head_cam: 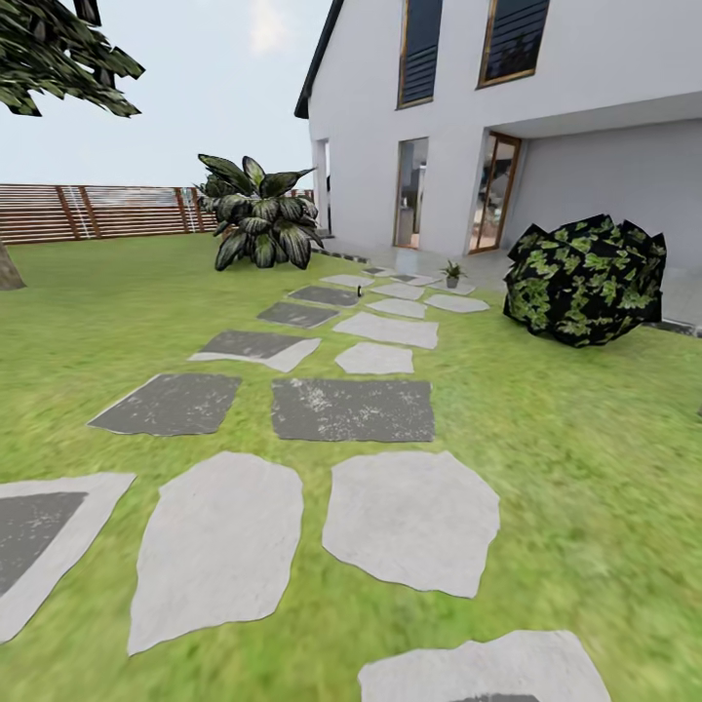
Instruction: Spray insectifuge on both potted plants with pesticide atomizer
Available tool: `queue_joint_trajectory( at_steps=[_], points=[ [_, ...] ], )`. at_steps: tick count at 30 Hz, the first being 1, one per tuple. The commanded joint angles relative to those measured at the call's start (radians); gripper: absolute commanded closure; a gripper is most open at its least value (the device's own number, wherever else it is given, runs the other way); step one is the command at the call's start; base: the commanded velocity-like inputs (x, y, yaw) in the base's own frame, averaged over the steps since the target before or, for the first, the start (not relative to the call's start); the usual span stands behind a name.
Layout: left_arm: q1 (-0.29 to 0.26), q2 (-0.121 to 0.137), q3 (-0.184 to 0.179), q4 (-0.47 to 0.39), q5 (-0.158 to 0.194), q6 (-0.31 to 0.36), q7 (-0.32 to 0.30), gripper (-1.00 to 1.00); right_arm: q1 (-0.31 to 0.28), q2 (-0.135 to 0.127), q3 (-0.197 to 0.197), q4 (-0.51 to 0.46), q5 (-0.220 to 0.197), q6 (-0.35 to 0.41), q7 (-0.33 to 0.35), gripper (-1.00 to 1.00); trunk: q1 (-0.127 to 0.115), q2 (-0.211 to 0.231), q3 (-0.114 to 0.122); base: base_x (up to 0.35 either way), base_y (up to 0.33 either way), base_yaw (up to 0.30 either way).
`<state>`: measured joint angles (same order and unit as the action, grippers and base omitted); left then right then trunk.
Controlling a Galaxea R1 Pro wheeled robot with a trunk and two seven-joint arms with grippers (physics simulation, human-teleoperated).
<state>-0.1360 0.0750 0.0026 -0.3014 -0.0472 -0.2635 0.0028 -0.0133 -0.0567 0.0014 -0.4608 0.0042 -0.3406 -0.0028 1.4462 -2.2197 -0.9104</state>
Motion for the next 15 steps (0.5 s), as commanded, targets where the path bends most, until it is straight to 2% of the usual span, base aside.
queue_joint_trajectory(
  at_steps=[1, 15],
  points=[
    [-0.001, 0.0, 0.0, 0.001, -0.005, -0.003, 0.0, -1.0, 0.0, 0.0, 0.0, 0.001, 0.0, -0.003, 0.0, -1.0, 0.0, 0.0, -0.001, 0.338, 0.0, 0.0],
    [-0.001, 0.0, 0.0, 0.001, -0.005, -0.003, 0.0, -1.0, 0.0, 0.0, 0.0, 0.001, 0.0, -0.003, 0.0, -1.0, 0.0, 0.0, -0.001, 0.338, 0.0, 0.0]
  ],
)
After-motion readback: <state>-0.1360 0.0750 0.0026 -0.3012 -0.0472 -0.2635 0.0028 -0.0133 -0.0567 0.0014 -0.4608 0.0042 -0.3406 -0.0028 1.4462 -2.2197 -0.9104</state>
